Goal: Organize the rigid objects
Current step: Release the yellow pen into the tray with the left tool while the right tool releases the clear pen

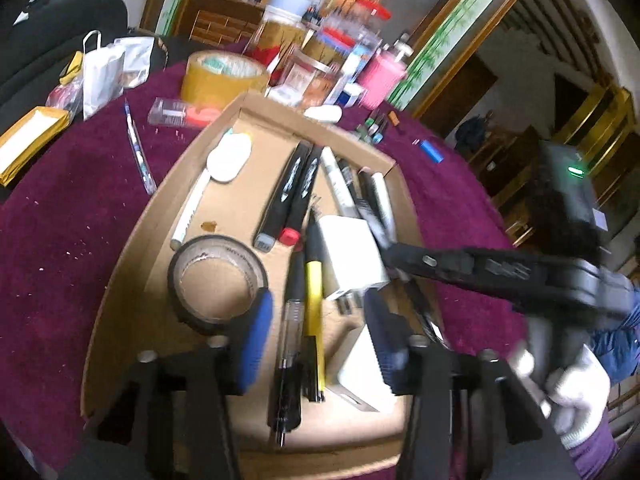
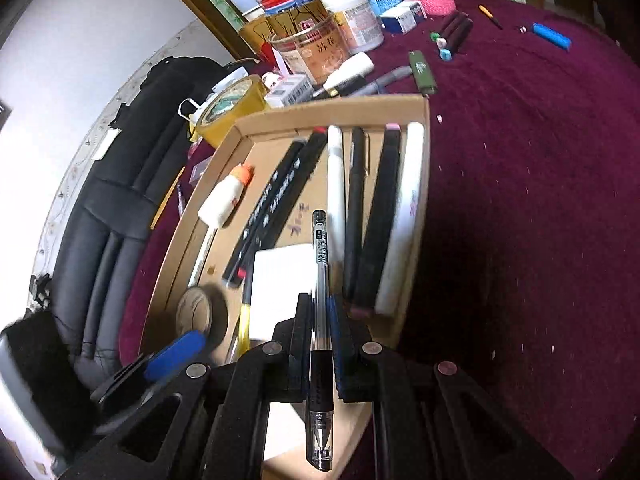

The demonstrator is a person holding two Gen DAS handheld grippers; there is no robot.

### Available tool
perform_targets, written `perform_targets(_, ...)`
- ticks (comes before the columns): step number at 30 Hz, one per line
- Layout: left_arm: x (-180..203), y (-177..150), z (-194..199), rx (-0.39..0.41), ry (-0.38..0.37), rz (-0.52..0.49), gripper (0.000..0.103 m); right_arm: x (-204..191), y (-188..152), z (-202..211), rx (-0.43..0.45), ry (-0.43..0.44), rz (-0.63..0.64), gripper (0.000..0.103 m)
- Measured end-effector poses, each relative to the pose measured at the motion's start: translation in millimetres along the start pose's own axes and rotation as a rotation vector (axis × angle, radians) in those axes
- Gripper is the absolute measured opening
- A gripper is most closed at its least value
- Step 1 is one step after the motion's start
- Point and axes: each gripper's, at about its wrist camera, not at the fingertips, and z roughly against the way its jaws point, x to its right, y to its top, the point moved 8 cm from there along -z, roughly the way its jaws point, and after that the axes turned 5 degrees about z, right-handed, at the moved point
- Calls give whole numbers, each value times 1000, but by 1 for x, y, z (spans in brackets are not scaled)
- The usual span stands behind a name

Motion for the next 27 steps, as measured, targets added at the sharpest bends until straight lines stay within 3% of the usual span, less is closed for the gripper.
perform_targets(3, 2, 0, 23, 58, -23, -7, 61, 0, 16, -1, 12, 6, -13, 10)
perform_targets(8, -16, -2, 54, 116, -72, 66, 62, -22, 42, -17, -23, 169, -101, 10)
perform_targets(10, -27, -3, 62, 132, -71, 96, 62, -36, 47, -29, -39, 195, -117, 10)
perform_targets(14, -46, -5, 75, 151, -57, 137, 63, -50, 58, -59, -60, 193, -169, 10)
perform_targets(17, -56, -8, 79, 152, -42, 155, 71, -52, 64, -77, -65, 151, -178, 10)
perform_targets(21, -65, -11, 80, 147, -32, 176, 74, -56, 65, -87, -71, 168, -182, 12)
perform_targets(25, -67, -14, 79, 147, -29, 193, 77, -53, 66, -73, -22, 139, -137, 38)
perform_targets(27, -64, -16, 79, 153, -17, 185, 77, -53, 64, -58, 6, 114, -80, 40)
